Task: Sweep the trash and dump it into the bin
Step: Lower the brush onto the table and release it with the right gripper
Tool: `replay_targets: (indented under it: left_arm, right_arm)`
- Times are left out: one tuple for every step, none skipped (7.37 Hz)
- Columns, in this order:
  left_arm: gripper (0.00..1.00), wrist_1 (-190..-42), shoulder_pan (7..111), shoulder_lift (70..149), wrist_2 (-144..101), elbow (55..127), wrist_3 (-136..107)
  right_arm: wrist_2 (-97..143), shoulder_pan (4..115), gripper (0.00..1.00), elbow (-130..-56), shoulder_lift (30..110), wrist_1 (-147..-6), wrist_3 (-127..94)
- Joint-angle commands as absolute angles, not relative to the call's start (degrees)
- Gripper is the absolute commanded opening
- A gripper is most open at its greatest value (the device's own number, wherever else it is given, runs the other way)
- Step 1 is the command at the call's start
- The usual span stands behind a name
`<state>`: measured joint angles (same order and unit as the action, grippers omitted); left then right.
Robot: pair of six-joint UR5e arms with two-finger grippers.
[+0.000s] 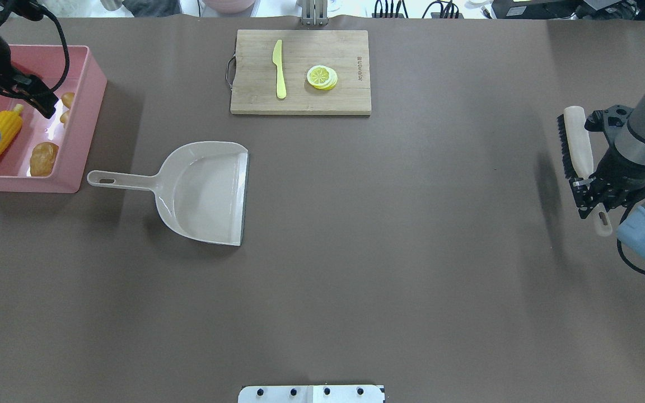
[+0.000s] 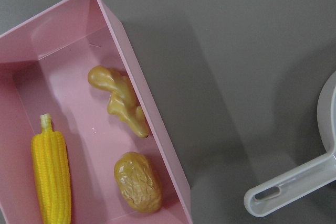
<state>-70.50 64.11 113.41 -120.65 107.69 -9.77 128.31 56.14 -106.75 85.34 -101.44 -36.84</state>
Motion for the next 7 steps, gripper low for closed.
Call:
replay_targets:
  left_arm:
    - [0.98, -70.5, 64.2, 113.4, -120.7, 107.8, -10.5]
    - [0.98, -70.5, 64.2, 113.4, -120.7, 107.8, -10.6]
    - [0.98, -70.5, 64.2, 113.4, -120.7, 107.7, -10.6]
    - [0.98, -70.5, 64.2, 113.4, -120.7, 107.7, -10.6]
    - [0.98, -70.5, 64.2, 113.4, -120.7, 107.7, -10.6]
    - [0.98, -70.5, 64.2, 113.4, -120.7, 107.7, -10.6]
    - [0.98, -70.5, 64.2, 113.4, -120.7, 107.7, -10.6]
  right_arm:
    - [132.1, 57.9, 0.00, -103.4, 87.7, -94.3, -37.3]
    - [133.4, 58.0, 0.00, -103.4, 88.4, -94.2, -35.6]
    - [133.5, 58.0, 0.00, -103.2, 89.2, -94.3, -33.0]
    - [133.7, 58.1, 0.00, -103.3, 89.5, -94.3, -32.3]
    - [133.3, 58.0, 0.00, -103.2, 89.7, -94.3, -32.3]
    - [133.2, 58.0, 0.00, -103.2, 89.7, -94.7, -32.0]
    - [133.4, 58.0, 0.00, -102.8, 89.8, -94.9, -31.7]
